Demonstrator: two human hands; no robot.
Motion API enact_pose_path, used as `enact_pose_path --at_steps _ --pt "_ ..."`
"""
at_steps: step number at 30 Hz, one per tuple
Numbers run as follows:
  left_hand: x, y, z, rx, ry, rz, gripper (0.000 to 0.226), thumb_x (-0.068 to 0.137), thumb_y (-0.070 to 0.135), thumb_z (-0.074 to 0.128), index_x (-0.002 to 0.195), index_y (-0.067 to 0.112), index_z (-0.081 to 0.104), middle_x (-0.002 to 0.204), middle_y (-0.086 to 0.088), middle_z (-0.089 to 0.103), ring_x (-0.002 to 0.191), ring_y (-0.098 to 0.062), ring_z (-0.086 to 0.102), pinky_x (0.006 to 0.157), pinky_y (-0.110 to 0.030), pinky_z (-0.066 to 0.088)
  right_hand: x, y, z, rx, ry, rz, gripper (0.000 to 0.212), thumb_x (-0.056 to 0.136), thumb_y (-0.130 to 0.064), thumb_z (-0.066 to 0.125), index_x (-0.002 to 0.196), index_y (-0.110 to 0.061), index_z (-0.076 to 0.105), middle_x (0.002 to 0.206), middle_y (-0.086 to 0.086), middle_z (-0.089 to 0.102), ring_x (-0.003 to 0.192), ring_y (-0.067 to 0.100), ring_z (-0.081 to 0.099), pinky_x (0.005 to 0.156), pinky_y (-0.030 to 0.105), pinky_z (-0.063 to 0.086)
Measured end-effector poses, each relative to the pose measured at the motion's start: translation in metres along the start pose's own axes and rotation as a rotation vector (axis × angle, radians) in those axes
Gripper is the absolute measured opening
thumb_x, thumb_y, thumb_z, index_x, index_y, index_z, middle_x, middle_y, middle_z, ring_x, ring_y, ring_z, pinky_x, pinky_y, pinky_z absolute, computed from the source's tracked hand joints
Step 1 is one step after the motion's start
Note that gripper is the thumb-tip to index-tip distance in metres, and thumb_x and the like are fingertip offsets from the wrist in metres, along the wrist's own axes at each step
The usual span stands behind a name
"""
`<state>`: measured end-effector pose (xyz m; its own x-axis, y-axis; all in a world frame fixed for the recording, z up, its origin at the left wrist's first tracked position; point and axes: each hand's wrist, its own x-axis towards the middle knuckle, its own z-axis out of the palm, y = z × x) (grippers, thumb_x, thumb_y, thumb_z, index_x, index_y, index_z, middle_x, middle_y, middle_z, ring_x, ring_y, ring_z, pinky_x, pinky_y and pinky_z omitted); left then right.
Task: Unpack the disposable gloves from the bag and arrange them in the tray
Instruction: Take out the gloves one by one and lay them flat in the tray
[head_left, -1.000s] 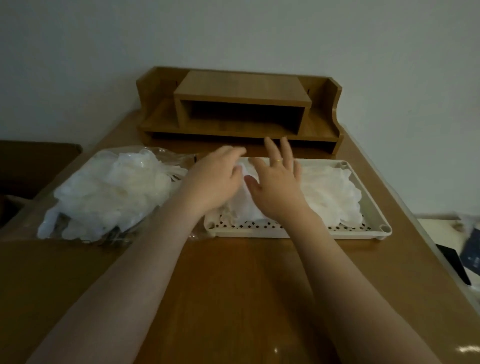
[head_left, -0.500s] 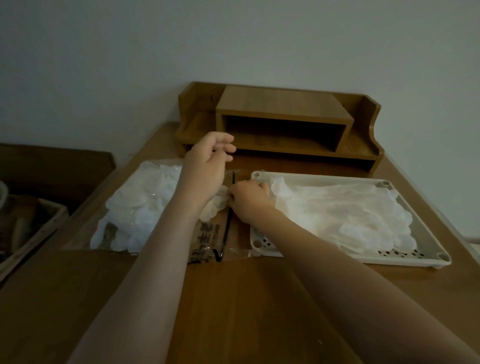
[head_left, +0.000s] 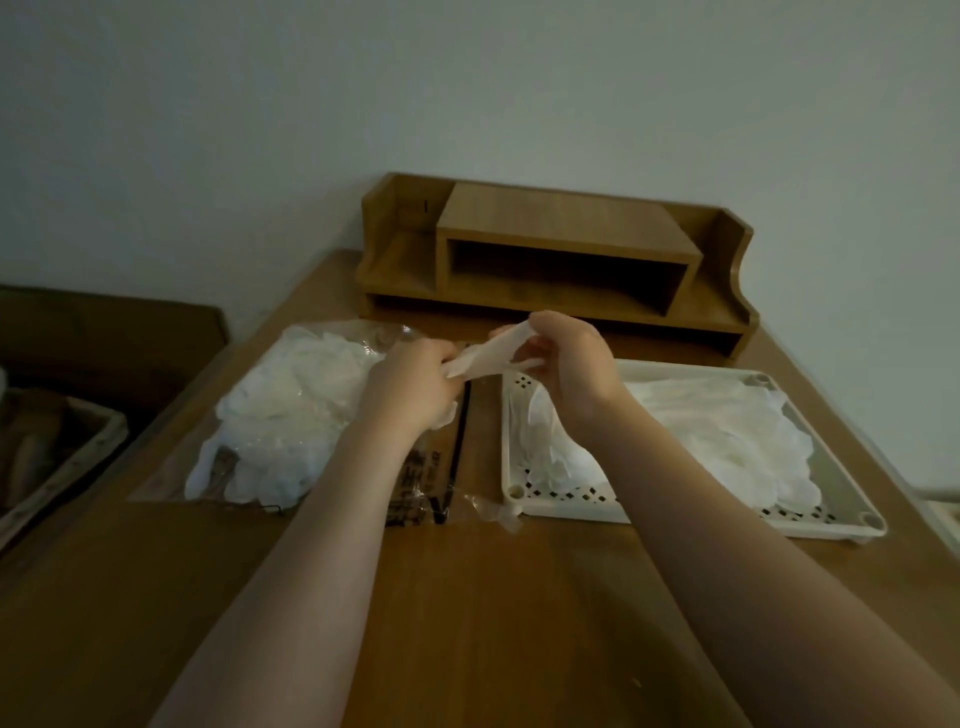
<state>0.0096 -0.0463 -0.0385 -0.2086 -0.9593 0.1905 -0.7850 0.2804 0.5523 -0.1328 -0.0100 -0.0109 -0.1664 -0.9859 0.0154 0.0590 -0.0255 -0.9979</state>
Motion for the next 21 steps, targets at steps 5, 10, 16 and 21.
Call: enact_pose_path --at_steps 5,10,16,21 --pt "0.004 -0.005 -0.005 0.093 -0.111 -0.018 0.012 0.085 0.008 0.053 0.080 0.013 0.062 0.069 0.000 0.056 0.065 -0.019 0.056 0.053 -0.028 0.037 -0.002 0.010 -0.011 0.227 0.173 0.167 0.025 0.100 -0.023 0.043 0.080 -0.014 0.055 0.070 0.003 0.057 0.070 0.016 0.056 0.082 0.035 0.050" --pt "-0.002 -0.009 -0.017 -0.188 -0.197 0.091 0.025 0.093 0.024 0.056 0.117 0.023 0.059 0.106 0.010 0.058 0.096 -0.010 0.056 0.072 -0.021 0.045 0.002 0.022 -0.019 0.115 0.122 0.192 0.026 0.100 -0.024 0.040 0.076 -0.014 0.046 0.066 0.000 0.045 0.059 0.013 0.041 0.068 0.032 0.040" --pt "-0.006 -0.002 -0.018 -0.233 -0.225 0.084 0.018 0.095 0.032 0.051 0.102 0.021 0.064 0.102 0.003 0.063 0.092 -0.015 0.060 0.077 -0.034 0.051 -0.006 0.024 -0.020 -0.297 -0.077 0.048 0.041 0.088 -0.042 0.060 0.121 -0.021 0.049 0.107 0.002 0.057 0.092 0.018 0.060 0.076 0.029 0.054" --pt "-0.005 -0.003 -0.019 -0.102 -0.191 0.083 0.025 0.095 0.030 0.051 0.092 0.008 0.062 0.091 -0.009 0.064 0.082 -0.025 0.061 0.063 -0.028 0.043 -0.005 0.018 -0.016 -0.709 -0.186 -0.208 0.023 0.082 -0.028 0.071 0.098 -0.015 0.062 0.094 0.007 0.064 0.085 0.024 0.061 0.075 0.040 0.053"
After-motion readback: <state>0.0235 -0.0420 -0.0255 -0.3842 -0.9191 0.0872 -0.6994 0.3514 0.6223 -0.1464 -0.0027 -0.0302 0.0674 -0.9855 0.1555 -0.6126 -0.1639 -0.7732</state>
